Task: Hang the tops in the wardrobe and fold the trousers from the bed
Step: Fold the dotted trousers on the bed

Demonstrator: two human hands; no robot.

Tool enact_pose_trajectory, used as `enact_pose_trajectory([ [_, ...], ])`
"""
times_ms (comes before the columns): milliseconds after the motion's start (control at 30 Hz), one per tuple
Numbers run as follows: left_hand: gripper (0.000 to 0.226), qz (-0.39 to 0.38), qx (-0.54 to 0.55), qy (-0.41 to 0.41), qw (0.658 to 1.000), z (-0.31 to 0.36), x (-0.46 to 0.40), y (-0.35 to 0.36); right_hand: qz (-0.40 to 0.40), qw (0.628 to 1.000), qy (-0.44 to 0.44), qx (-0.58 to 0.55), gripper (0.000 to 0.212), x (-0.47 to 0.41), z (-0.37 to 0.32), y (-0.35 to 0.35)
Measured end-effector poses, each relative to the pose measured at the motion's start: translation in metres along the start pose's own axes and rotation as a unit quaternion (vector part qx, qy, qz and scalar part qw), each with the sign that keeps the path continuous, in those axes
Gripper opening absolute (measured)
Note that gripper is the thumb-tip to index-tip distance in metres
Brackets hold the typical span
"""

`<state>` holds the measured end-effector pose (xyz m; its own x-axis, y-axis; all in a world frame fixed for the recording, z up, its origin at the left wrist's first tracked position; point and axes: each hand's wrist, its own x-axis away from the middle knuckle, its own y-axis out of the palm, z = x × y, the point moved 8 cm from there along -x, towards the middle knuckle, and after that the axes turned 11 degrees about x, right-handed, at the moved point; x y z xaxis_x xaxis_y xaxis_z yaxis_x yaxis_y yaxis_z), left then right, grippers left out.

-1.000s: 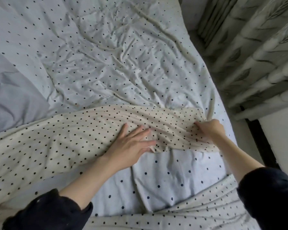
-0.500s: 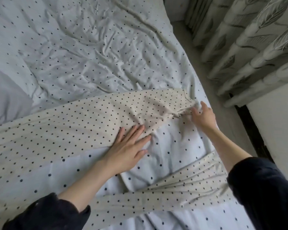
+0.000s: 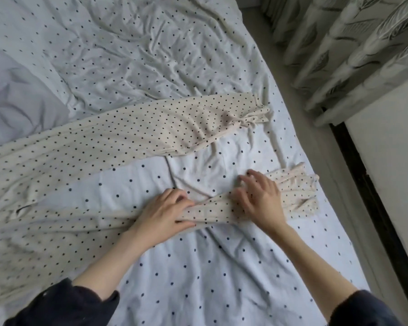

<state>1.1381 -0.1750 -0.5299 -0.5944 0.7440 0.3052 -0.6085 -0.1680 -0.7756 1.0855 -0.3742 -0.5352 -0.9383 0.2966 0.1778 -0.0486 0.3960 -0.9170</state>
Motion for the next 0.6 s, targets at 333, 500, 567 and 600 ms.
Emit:
enact_pose_trajectory([
  [333, 0.011, 0.16, -0.025, -0.047, 0.986, -0.011, 0.079, -0.065, 0.035, 0.99, -0.067, 0.122, 0.021, 0.046, -0.081, 0.01],
  [500, 0.01, 0.156, 0.048, -0.091, 0.982, -0.018, 0.09, -0.066, 0.005, 0.984, 0.01, 0.177, 0.013, 0.04, -0.045, 0.0],
  [567, 0.012, 0.094, 0.057, -0.107, 0.988, -0.021, 0.096, -0.053, -0.013, 0.981, 0.051, 0.187, 0.019, 0.05, -0.025, -0.005],
  [600, 0.013, 0.07, 0.066, -0.111, 0.989, -0.021, 0.1, -0.048, -0.016, 0.98, 0.061, 0.188, 0.02, 0.056, -0.019, -0.01],
])
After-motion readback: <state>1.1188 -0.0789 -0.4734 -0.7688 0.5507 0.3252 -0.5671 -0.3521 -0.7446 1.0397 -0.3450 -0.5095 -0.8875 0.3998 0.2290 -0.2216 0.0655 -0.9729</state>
